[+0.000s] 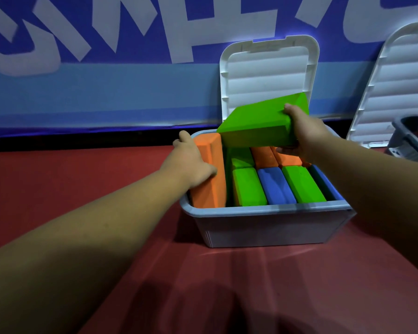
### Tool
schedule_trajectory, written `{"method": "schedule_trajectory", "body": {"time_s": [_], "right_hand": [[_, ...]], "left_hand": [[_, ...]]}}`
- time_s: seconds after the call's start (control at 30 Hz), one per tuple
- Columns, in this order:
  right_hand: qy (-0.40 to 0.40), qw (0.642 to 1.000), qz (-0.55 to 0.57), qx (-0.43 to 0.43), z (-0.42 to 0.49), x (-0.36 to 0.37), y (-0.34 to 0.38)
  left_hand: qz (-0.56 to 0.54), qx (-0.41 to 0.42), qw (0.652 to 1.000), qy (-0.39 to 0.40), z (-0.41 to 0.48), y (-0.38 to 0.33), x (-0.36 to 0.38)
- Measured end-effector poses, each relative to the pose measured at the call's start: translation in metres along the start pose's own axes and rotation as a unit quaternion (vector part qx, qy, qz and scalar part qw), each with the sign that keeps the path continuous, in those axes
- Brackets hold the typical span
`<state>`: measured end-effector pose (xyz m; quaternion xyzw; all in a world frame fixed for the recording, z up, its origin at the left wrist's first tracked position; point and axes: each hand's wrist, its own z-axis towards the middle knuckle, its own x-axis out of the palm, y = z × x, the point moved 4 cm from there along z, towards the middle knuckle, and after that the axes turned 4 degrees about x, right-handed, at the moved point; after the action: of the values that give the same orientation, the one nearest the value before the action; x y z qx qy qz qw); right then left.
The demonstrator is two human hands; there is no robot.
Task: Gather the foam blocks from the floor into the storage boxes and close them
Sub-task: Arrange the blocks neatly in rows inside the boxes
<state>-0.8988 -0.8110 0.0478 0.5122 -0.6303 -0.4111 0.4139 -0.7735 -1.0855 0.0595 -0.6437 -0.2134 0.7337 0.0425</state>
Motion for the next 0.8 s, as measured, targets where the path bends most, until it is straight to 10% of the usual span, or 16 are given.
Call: {"method": "schedule_trajectory", "body": {"time_s": [0.57, 0.8], "right_hand": [[0.087, 0.986, -0.131, -0.062, 0.002, 0.023, -0.014], [0.141, 0.967, -0.197, -0.079, 0.004, 0.035, -0.022]], "left_hand": [[0.285, 0.021, 0.939, 0.189, 0.000, -0.012, 0.061], [0.194, 0.092, 0.951, 0.224, -0.004, -0.032, 0.073]]}}
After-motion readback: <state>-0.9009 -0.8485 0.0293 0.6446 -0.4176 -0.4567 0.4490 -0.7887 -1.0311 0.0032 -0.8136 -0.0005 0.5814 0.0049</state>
